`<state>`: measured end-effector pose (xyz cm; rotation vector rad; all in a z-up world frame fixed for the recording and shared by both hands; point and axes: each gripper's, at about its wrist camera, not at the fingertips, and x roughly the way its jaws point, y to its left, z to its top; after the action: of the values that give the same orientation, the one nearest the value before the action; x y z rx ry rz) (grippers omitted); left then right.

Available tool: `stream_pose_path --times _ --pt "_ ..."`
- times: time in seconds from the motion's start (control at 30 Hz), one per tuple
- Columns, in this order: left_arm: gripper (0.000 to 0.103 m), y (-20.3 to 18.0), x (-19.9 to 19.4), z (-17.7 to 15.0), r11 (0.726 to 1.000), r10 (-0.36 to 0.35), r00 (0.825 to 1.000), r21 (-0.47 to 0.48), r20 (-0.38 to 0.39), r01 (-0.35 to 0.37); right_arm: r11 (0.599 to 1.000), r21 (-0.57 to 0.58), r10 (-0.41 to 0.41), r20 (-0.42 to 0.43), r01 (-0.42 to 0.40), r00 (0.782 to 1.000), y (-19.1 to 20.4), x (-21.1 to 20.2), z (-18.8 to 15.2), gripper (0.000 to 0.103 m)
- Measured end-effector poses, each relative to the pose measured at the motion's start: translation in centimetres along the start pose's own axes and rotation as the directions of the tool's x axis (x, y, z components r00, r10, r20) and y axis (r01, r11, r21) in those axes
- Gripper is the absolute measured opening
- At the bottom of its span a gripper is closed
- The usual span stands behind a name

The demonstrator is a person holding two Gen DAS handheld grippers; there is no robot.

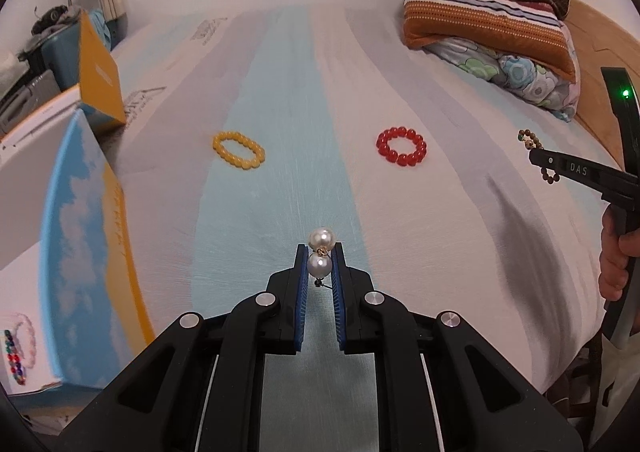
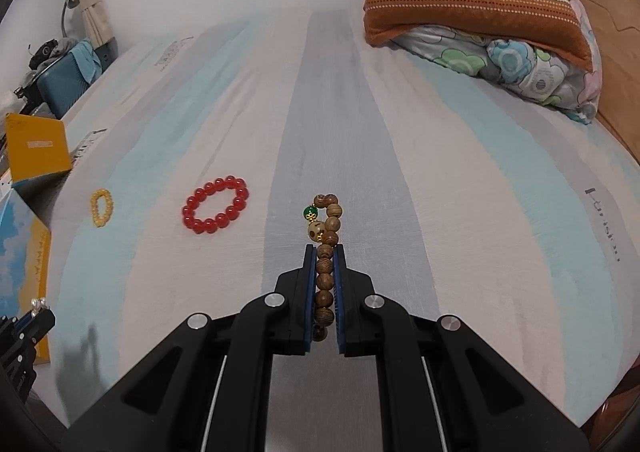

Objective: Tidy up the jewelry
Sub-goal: 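Lift both held bracelets and carry them over the white box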

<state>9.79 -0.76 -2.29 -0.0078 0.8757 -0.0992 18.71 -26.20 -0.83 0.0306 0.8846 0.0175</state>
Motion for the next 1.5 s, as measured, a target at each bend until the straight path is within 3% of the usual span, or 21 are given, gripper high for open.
stream_pose_path --times 0.37,0.63,1.07,1.5 --pt "0.011 1.6 -4.6 0.3 0.998 0.045 0.998 -0.034 0.054 -0.043 0.999 -0.022 0.026 0.054 -0.025 0.998 1.7 -4.5 0.0 0.007" --pt "0.011 4.7 -8.1 0.6 0.993 0.093 0.992 -0.074 0.083 -0.087 0.997 -0.059 0.063 0.089 -0.058 0.994 5.4 -7.2 0.2 0.007" --pt "0.011 12.0 -12.4 0.3 0.972 0.193 0.975 -0.157 0.113 -0.174 0.973 -0.165 0.181 0.104 -0.162 0.978 16.1 -9.5 -0.3 0.007" --pt "0.011 20.2 -14.9 -2.2 0.935 0.278 0.957 -0.249 0.081 -0.251 0.918 -0.289 0.303 0.074 -0.270 0.950 27.8 -11.0 -1.9 0.007"
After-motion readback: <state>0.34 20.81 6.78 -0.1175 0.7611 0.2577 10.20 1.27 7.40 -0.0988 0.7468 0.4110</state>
